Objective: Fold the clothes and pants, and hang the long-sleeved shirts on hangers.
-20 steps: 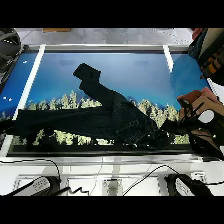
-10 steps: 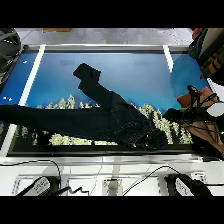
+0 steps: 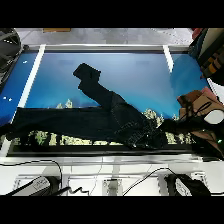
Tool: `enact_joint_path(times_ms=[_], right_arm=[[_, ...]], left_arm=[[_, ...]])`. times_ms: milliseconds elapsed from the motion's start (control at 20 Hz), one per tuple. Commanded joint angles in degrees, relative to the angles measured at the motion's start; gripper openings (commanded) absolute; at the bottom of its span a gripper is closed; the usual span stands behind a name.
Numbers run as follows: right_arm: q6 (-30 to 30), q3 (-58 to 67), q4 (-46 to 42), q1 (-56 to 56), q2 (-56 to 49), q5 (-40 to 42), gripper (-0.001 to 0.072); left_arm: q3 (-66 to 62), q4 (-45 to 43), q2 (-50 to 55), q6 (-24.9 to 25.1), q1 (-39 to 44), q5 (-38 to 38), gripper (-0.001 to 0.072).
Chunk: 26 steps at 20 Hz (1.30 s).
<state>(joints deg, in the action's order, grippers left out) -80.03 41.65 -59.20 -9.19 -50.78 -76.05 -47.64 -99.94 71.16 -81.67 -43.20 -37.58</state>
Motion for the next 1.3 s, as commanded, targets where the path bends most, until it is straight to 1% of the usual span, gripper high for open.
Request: enact_joint_path(times_ms=[0, 50, 100, 200, 250, 400, 550, 600, 650, 800, 850, 900, 1000, 1050, 1150, 1250], right_arm=[[3.3, -8.7, 9.3, 3.8, 0.7, -0.5, 0.0431], [3.3, -10.8, 10.6, 5.7, 0.7, 2.6, 0.0591], [3.3, -12.7, 11.3, 7.9, 0.6, 7.0, 0.0632], [2.3, -15.2, 12.9, 12.4, 0.2, 15.2, 0.0630], [0.5, -15.6, 13.4, 14.5, -0.9, 17.2, 0.0630], [-1.5, -15.7, 14.4, 18.8, -6.4, 18.2, 0.0630], [0.2, -15.7, 18.5, 21.9, -13.0, 20.8, 0.0632], [0.2, -15.7, 19.3, 22.5, -14.9, 21.3, 0.0649], [0.2, -15.7, 19.9, 22.8, -16.8, 21.6, 0.0703], [0.7, -15.7, 23.5, 22.9, -20.0, 23.8, 0.0686], [2.3, -15.7, 25.1, 22.9, -20.1, 25.7, 0.0655], [3.3, -15.5, 26.8, 22.9, -20.1, 27.3, 0.0554], [3.3, -14.3, 27.9, 22.9, -20.1, 29.4, 0.0387], [3.6, -13.7, 27.8, 22.9, -20.0, 29.7, 0.0278], [4.8, -12.1, 27.8, 22.9, -20.0, 29.0, 0.0025], [4.8, -9.7, 27.8, 22.9, -19.9, 25.2, 0.0028]], left_arm=[[0.2, -0.1, 0.4, 0.0, 0.0, 0.0, 0.0708], [0.2, -0.1, 0.3, 0.0, 0.3, 0.0, 0.0708], [0.2, 0.1, 0.2, 0.0, 0.5, 0.0, 0.0708], [0.2, 0.1, -0.5, 0.0, 1.4, 0.0, 0.0707], [0.2, 0.1, -1.0, 0.0, 1.8, 0.0, 0.0707], [0.2, 0.1, -2.4, 0.0, 3.2, 0.5, 0.0707], [0.2, 0.1, -3.3, 0.0, 4.7, 0.5, 0.0706], [0.2, 0.1, -3.3, 0.0, 5.0, 0.5, 0.0707], [0.2, 0.1, -3.3, 0.0, 5.6, 0.5, 0.0707], [0.2, 0.1, -3.3, 0.0, 6.5, 0.5, 0.0706], [0.2, 0.1, -3.3, 0.0, 6.8, 0.5, 0.0705], [0.2, 0.1, -3.3, 0.0, 7.0, 0.5, 0.0706], [0.2, 0.1, -3.3, 0.0, 7.0, 0.5, 0.0705], [0.2, 0.1, -3.3, 0.0, 7.0, 0.5, 0.0705], [0.2, 0.1, -3.3, 0.0, 7.0, 0.4, 0.0704], [-0.1, 0.0, -3.3, 0.0, 7.0, 0.3, 0.0704]])
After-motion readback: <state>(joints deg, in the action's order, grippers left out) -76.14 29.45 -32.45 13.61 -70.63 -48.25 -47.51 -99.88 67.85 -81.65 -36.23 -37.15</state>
